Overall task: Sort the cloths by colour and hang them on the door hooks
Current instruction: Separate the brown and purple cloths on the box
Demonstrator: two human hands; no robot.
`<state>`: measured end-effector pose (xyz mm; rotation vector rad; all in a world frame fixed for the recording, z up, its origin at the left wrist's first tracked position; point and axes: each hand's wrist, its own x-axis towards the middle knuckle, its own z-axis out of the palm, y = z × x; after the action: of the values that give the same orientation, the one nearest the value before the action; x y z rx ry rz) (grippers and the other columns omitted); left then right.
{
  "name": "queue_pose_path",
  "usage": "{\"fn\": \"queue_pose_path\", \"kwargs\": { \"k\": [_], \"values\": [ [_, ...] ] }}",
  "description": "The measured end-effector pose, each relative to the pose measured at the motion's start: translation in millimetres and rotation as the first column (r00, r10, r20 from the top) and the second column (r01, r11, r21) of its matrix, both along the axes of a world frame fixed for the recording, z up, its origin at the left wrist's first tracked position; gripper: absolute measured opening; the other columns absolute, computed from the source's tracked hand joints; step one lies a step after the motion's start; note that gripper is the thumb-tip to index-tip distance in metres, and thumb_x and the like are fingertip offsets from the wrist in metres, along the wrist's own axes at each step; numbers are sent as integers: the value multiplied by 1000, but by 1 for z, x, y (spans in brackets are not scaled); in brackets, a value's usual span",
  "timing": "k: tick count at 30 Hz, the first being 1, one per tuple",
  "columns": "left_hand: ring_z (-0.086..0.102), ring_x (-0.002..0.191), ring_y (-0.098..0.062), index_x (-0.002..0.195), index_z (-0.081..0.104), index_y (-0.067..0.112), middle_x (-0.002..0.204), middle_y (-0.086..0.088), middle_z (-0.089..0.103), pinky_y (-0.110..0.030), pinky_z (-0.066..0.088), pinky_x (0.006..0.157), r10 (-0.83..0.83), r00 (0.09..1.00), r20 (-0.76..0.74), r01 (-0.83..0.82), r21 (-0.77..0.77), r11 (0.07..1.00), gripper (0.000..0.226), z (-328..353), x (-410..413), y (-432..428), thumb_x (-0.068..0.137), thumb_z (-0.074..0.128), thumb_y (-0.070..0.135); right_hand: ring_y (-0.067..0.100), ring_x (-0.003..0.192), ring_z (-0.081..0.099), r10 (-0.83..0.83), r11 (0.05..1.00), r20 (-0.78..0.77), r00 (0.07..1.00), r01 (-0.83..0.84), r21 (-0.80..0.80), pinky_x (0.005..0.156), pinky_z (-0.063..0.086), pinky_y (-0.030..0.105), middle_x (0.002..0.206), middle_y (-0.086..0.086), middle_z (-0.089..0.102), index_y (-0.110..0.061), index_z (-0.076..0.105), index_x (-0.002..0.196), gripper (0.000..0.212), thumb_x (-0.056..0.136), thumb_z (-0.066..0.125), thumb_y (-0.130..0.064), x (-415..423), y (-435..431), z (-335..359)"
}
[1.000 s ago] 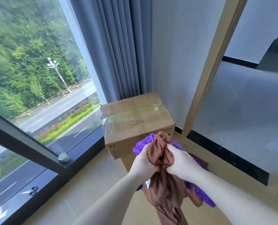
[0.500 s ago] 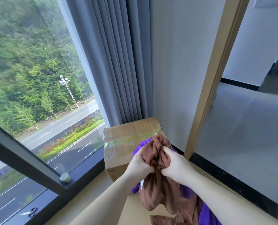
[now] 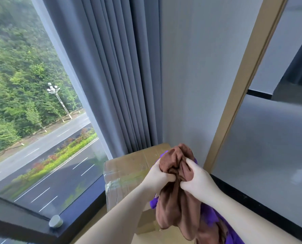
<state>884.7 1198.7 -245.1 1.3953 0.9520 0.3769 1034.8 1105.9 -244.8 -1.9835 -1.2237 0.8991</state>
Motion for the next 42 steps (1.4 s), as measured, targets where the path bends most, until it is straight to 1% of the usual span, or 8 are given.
{"fn": "queue_pose_path", "kwargs": {
  "k": [7,16,22,26,30,35,38,42],
  "values": [
    [73,104,-18,121,67,26,107,3,77,-41,57,98,-32,999,-23,30,-82,996,49,-38,15,79,81,63,-2,8,105,60,-71,994,-12,997,70,-81,80,44,16,120,-16,62,-51,45,144,81,74,72,-20,11,72,-23],
    [71,111,-27,121,68,19,115,-6,76,-51,54,103,-62,998,-26,54,-232,971,47,-85,30,155,77,80,10,12,117,60,-185,970,1,983,183,-161,97,51,32,125,-14,59,-46,42,147,84,69,70,-33,13,132,-51],
    [71,112,-28,125,66,13,116,-12,75,-44,56,100,-43,999,27,49,-299,953,41,-99,46,197,92,64,-11,19,122,60,-284,946,18,959,283,-159,87,41,24,140,-5,60,-36,31,156,84,83,73,-29,15,169,-68],
    [71,112,-27,125,67,18,114,-9,76,-41,57,96,-38,999,13,40,-249,968,42,-107,57,221,94,62,-10,21,138,49,-343,927,-23,939,335,-169,100,37,27,154,-1,48,-27,21,161,89,88,71,-31,15,191,-73],
    [75,99,-22,119,70,15,104,-6,78,-34,62,85,-131,985,-113,117,-125,985,42,-103,65,243,89,58,-11,20,135,50,-370,918,-117,921,344,-198,95,35,24,151,-1,49,-27,19,161,90,88,71,-33,17,204,-79],
    [48,130,-23,149,42,34,145,-3,38,-30,42,107,-128,890,-438,231,191,954,73,-85,68,245,86,43,-3,17,126,57,-351,923,-215,911,298,-241,106,46,33,141,-7,56,-29,25,159,89,85,74,-30,15,206,-85],
    [14,154,-29,148,47,42,165,-6,18,-46,17,125,-231,772,-592,510,360,781,74,-71,72,234,86,44,1,14,111,69,-363,928,-437,823,276,-251,103,53,37,121,-8,72,-33,53,138,57,88,73,-14,25,204,-85],
    [7,157,-24,156,32,42,169,2,12,-45,11,127,-428,586,-689,743,246,622,74,-64,81,226,89,59,24,16,111,70,-366,919,-612,701,168,-357,92,58,35,120,-4,73,-42,55,128,58,92,60,3,45,200,-72]
  ]
}}
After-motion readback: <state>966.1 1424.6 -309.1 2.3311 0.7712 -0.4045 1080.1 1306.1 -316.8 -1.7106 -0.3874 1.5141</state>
